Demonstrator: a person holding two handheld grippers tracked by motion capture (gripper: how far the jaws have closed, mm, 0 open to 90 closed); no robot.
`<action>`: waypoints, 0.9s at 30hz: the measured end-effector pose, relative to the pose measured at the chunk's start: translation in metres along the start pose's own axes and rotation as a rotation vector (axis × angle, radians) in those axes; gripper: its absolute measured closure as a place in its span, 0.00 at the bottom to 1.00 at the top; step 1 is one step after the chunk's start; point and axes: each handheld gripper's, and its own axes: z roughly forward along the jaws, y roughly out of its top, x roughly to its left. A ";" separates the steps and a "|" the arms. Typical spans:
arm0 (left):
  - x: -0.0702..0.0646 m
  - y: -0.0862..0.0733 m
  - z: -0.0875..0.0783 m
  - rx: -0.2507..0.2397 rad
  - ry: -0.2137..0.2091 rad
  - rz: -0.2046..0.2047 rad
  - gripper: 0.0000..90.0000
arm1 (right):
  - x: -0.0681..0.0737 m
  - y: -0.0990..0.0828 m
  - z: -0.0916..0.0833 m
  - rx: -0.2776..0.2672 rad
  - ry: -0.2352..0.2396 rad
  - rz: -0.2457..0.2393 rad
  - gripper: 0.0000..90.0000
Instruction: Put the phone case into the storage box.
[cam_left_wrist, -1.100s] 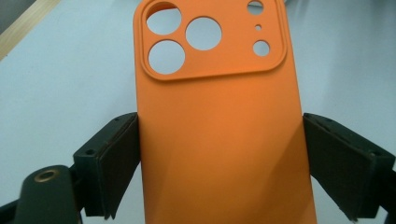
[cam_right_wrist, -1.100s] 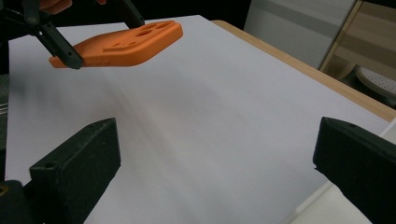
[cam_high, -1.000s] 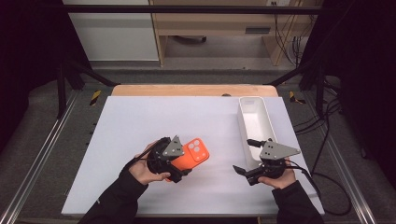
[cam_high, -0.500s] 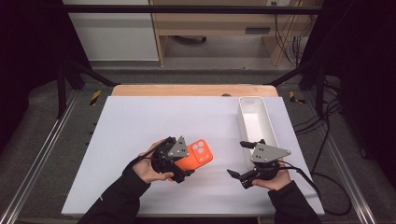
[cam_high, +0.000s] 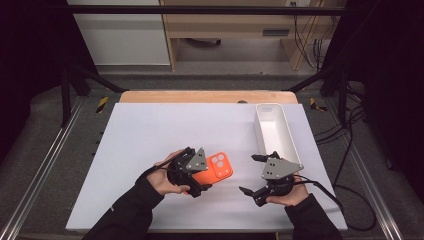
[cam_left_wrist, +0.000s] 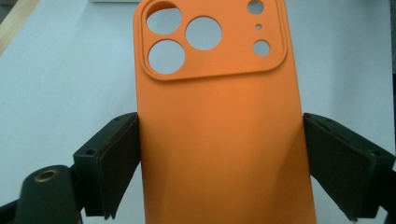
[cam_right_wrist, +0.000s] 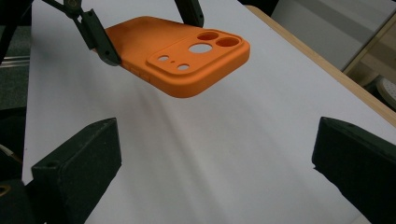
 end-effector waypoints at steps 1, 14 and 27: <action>0.000 0.001 0.000 -0.001 -0.001 0.003 0.15 | 0.000 0.000 0.000 0.000 0.001 -0.003 0.02; -0.001 0.005 0.003 -0.014 -0.017 0.032 0.15 | 0.012 0.012 0.008 0.042 0.049 -0.091 0.02; -0.005 0.008 0.006 -0.017 -0.035 0.065 0.15 | 0.013 0.015 0.011 0.038 0.048 -0.113 0.02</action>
